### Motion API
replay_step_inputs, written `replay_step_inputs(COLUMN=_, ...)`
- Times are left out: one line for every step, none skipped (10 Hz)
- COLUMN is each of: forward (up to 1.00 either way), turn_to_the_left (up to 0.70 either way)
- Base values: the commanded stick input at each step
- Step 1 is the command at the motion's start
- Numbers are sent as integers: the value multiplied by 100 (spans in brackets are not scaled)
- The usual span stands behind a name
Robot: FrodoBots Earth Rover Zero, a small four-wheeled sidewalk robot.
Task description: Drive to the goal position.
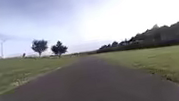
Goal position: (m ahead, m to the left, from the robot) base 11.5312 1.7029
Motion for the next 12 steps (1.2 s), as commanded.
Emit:
replay_step_inputs(forward=100, turn_to_the_left=0)
replay_step_inputs(forward=100, turn_to_the_left=0)
replay_step_inputs(forward=100, turn_to_the_left=0)
replay_step_inputs(forward=100, turn_to_the_left=0)
replay_step_inputs(forward=100, turn_to_the_left=0)
replay_step_inputs(forward=100, turn_to_the_left=0)
replay_step_inputs(forward=100, turn_to_the_left=0)
replay_step_inputs(forward=100, turn_to_the_left=0)
replay_step_inputs(forward=100, turn_to_the_left=0)
replay_step_inputs(forward=100, turn_to_the_left=0)
replay_step_inputs(forward=100, turn_to_the_left=0)
replay_step_inputs(forward=100, turn_to_the_left=0)
